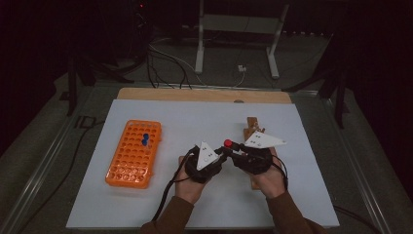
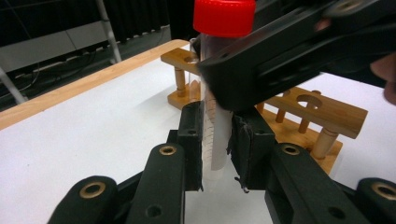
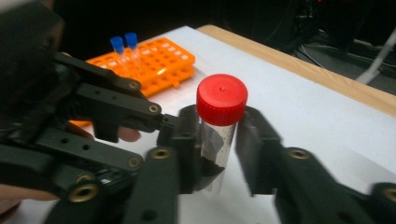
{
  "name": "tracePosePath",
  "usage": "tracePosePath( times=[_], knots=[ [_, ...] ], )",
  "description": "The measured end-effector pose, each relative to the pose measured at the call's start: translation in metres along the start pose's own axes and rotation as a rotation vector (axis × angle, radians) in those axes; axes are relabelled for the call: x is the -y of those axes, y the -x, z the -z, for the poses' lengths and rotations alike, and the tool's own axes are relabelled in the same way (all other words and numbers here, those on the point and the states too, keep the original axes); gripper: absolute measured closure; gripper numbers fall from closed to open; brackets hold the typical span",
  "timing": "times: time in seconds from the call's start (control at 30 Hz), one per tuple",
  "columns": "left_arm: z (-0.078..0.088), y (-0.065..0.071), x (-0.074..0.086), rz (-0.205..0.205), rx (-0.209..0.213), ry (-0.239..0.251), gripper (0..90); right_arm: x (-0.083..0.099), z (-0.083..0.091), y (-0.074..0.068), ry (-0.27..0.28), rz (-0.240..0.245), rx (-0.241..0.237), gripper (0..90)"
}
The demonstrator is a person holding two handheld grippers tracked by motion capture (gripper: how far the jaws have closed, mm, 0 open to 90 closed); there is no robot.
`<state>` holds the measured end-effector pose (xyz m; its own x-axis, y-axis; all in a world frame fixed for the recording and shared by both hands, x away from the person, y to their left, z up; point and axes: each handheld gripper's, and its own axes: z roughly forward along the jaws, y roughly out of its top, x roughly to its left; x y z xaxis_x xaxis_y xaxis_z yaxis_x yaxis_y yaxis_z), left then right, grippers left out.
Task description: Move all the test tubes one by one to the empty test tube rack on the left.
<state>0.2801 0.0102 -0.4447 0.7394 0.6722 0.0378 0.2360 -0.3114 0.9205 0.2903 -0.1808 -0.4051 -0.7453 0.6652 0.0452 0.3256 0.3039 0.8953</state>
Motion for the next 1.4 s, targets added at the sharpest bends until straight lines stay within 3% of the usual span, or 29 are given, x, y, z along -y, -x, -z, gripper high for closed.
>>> tracePosePath(
  times=[0.13, 0.43, 1.03, 1.4],
  knots=[
    [0.003, -0.006, 0.002, 0.025, -0.011, 0.0, 75.2, 0.001, 0.006, 0.006, 0.028, -0.035, -0.02, 46.9],
    [0.013, -0.018, 0.007, 0.049, -0.038, 0.0, 75.3, 0.012, 0.012, 0.015, 0.002, -0.03, 0.082, 16.1],
    [0.032, -0.034, 0.015, 0.073, -0.072, 0.013, 75.4, 0.039, 0.029, 0.037, -0.011, -0.063, 0.16, 2.9],
    [0.049, -0.047, 0.02, 0.096, -0.103, 0.023, 75.4, 0.047, 0.035, 0.044, -0.017, -0.082, 0.197, 2.1]
  ],
)
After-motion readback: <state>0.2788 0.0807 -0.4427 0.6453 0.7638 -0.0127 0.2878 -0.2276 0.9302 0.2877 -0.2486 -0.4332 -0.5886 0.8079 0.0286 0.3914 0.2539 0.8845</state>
